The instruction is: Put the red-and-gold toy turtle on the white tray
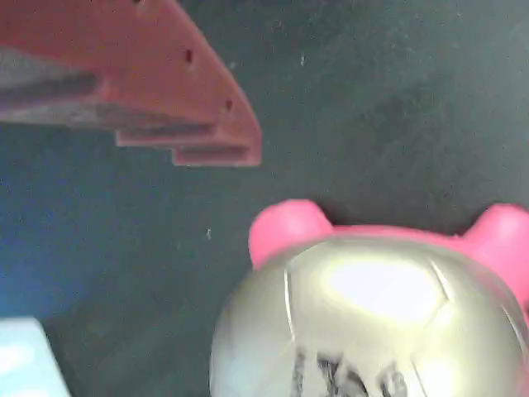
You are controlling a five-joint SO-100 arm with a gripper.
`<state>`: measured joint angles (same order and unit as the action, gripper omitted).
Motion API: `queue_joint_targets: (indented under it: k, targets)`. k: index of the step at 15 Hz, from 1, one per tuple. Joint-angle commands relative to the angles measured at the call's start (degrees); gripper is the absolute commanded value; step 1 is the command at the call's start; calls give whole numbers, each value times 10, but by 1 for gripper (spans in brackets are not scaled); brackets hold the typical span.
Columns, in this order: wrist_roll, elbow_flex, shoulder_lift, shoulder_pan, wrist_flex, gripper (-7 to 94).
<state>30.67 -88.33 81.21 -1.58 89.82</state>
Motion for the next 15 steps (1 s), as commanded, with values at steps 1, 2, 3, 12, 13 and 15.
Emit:
queue_joint_targets:
  k: [1, 2, 3, 12, 13, 15]
  targets:
    - [10, 31, -6, -12, 2, 59]
    - [10, 33, -19, -11, -7, 59]
    - [11, 31, -27, -6, -25, 59]
    - [30, 45, -110, -3, -74, 59]
    - [32, 46, -117, -7, -75, 59]
    - [38, 46, -124, -13, -79, 59]
